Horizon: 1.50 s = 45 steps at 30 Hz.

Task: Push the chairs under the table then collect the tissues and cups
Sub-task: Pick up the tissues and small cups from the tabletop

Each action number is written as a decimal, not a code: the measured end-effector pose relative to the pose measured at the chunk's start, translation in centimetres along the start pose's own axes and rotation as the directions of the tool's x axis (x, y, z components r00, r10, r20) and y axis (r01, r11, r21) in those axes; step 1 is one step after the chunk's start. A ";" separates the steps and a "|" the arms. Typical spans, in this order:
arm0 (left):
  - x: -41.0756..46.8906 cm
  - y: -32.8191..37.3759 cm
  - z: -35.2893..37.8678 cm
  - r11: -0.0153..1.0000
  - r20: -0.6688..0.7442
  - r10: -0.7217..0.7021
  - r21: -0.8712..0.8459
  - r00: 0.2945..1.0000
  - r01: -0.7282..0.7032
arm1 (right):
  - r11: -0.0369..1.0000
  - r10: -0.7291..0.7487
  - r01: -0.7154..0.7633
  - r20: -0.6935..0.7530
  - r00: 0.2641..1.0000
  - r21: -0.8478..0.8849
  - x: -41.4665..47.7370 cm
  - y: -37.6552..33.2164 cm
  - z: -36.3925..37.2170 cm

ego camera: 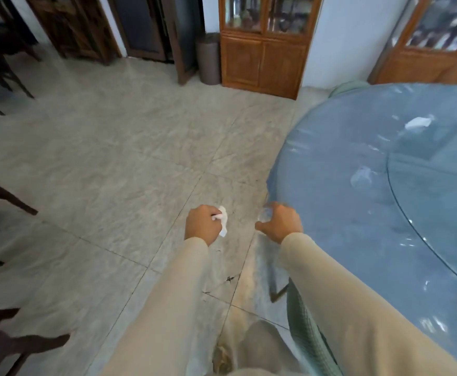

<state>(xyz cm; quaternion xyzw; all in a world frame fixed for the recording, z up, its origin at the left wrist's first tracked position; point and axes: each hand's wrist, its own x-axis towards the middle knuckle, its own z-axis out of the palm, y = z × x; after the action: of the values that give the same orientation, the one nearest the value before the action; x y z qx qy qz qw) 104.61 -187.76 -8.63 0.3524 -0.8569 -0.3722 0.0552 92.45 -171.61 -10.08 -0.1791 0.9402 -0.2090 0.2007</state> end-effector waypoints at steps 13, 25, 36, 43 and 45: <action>20.0 12.2 9.6 0.920 0.394 0.252 0.187 0.884 -0.345 | 0.897 0.436 -0.411 -0.170 0.884 0.163 17.7 9.1 -7.2; 29.1 20.8 18.0 0.851 0.666 0.317 0.114 0.675 -0.513 | 0.727 0.671 -0.642 -0.050 0.740 0.244 23.7 13.8 -7.4; 34.1 25.5 23.2 0.752 0.787 0.344 0.095 0.512 -0.653 | 0.517 0.819 -0.704 -0.043 0.572 0.487 25.4 15.7 -8.8; 35.8 27.0 27.1 0.724 0.787 0.380 0.074 0.486 -0.686 | 0.361 0.908 -0.648 -0.095 0.408 0.671 27.4 20.1 -10.2; 36.0 27.3 28.3 0.742 0.794 0.360 0.075 0.490 -0.667 | 0.357 0.909 -0.637 -0.099 0.404 0.683 28.2 21.1 -10.1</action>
<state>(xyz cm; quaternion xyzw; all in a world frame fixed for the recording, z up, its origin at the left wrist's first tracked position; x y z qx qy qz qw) 52.25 -181.07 -16.47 -0.1038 -0.9219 -0.2753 -0.2521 58.47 -162.32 -20.00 0.4272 0.8175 -0.3765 0.0863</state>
